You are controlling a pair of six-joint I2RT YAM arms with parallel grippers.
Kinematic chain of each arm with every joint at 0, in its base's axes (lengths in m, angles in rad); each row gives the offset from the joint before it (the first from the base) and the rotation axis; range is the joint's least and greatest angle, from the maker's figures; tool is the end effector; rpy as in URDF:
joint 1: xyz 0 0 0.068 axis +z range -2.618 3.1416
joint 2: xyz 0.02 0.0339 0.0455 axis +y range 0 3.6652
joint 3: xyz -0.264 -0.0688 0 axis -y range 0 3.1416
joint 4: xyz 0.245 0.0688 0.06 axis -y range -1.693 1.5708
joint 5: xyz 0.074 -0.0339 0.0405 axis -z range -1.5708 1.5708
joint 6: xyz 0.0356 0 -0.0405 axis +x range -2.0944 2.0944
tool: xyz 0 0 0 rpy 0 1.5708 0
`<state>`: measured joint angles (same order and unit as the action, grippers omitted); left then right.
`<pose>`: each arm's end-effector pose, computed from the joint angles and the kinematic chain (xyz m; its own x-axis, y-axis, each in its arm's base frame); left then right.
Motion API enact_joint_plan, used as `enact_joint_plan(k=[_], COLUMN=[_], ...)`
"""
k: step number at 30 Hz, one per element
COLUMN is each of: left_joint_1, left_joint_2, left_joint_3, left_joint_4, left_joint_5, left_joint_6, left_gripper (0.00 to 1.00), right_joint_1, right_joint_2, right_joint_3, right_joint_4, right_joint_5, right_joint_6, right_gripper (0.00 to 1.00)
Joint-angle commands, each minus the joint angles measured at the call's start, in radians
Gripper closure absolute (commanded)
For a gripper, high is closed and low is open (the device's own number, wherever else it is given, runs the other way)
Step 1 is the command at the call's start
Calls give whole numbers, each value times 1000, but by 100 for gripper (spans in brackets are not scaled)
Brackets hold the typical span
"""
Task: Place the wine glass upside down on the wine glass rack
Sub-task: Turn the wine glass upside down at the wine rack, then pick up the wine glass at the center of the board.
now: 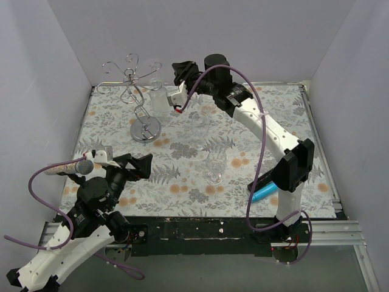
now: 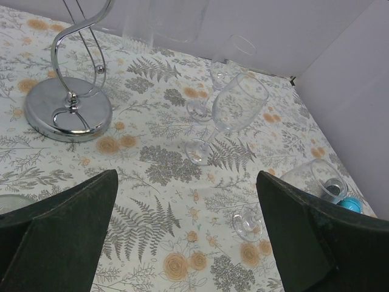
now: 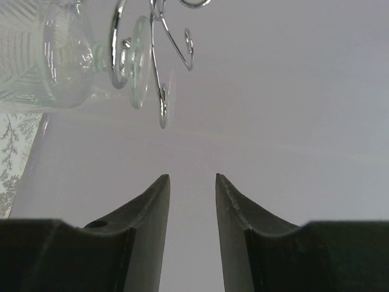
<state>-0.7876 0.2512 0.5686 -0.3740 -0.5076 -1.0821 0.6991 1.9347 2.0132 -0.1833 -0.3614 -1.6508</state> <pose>0.0710 -0.0468 0.3066 -0.2632 -0.8293 -0.4930 0.0948 0.4863 -0.8686 0.3442 0.3058 0.4280 0.8747 -0.4827 0.0426 -0.0102 -0.1062 -0.9943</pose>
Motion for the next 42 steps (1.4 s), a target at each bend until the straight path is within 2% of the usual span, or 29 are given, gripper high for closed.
enact_joint_plan(k=[1,9,13,17,24,31,42], left_joint_1=[-2,-1,-2,-2,-2,-1,-1], left_joint_2=[-26,-104,-90,-18,195,263,338], left_joint_3=[-3,-13,7,68,232,298,341], left_joint_4=[-9,-11,-42,-95,-256,-339,-514], left_joint_5=[-12,-19,15,49,80,124,104], left_joint_6=[-9,-41,-87,-130,-193,-271,-375], left_gripper=[2,2,2,2,2,2,2], right_joint_1=[-7,-7,-7,-7,-50,-200,-378], right_joint_2=[-108,-212,-282,-348,-496,-560,-623], right_joint_3=[-24,-36,-77,-123,-264,-320,-422], right_joint_4=[-15,-163,-235,-297,-323,-335,-390], right_joint_5=[9,19,35,52,41,-100,-313], right_joint_6=[97,324,440,572,698,851,953], right_gripper=[55,42,37,28,16,14,14])
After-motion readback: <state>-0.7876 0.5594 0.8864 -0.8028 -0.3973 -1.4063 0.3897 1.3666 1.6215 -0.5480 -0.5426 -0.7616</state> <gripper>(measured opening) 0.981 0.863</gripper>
